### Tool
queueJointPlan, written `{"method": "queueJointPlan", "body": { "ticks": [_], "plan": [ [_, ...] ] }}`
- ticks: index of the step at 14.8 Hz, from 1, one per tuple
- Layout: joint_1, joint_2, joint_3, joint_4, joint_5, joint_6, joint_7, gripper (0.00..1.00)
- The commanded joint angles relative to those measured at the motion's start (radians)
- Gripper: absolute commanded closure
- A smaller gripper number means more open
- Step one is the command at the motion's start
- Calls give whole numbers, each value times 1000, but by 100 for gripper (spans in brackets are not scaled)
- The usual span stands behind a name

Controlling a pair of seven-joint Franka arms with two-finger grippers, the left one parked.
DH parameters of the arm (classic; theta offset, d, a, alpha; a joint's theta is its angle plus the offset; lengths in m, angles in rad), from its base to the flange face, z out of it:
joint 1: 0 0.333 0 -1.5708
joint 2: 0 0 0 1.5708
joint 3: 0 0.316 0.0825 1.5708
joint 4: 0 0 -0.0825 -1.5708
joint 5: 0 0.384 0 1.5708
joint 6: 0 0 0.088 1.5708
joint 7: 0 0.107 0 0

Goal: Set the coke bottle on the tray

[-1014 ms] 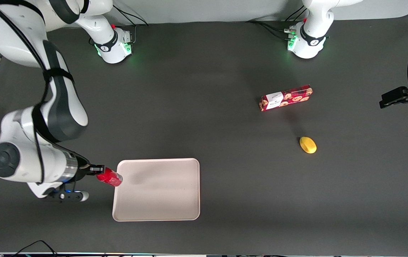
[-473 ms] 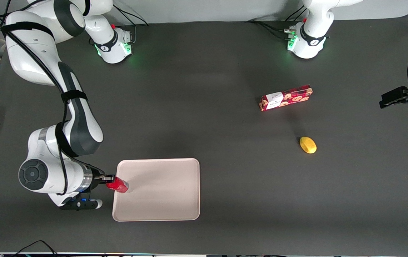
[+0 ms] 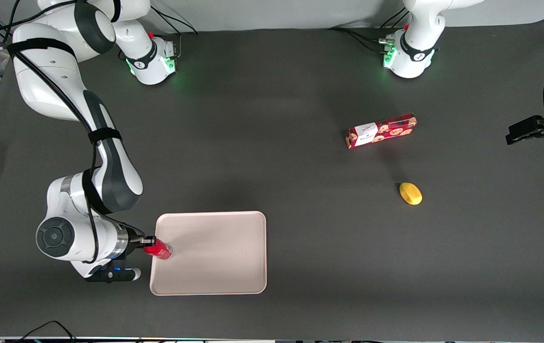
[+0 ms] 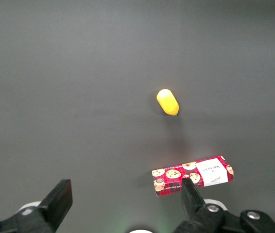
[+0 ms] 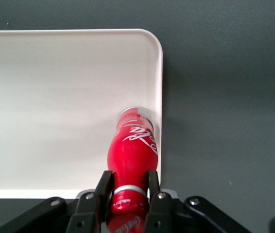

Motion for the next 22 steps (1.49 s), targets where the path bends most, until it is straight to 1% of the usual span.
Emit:
{"method": "queueJointPlan", "body": {
  "ticks": [1,2,3,4,5,10,12,15,17,18,19,21,22],
  "plan": [
    [3,22,6,45,-16,2,-13,83],
    [3,22,6,45,-16,4,-7,62],
    [3,22,7,45,-16,4,-7,23],
    [3,22,7,45,-24,8,-7,0],
    [3,20,9,45,-35,11,-6,0],
    [0,-7,26,45,-45,5,10,0],
    [0,-52,29,43,-101,-5,2,0],
    [-3,-156,24,36,-115,-93,-1,0],
    [-26,-237,17,20,-96,-195,-67,0],
    [-26,-276,9,-10,-96,-229,-75,0],
    [-29,-317,6,-56,-95,-231,-76,0],
    [-38,-418,-31,-186,-50,-239,-99,0],
    [-35,-481,-49,-273,-46,-230,-117,0]
  ]
}}
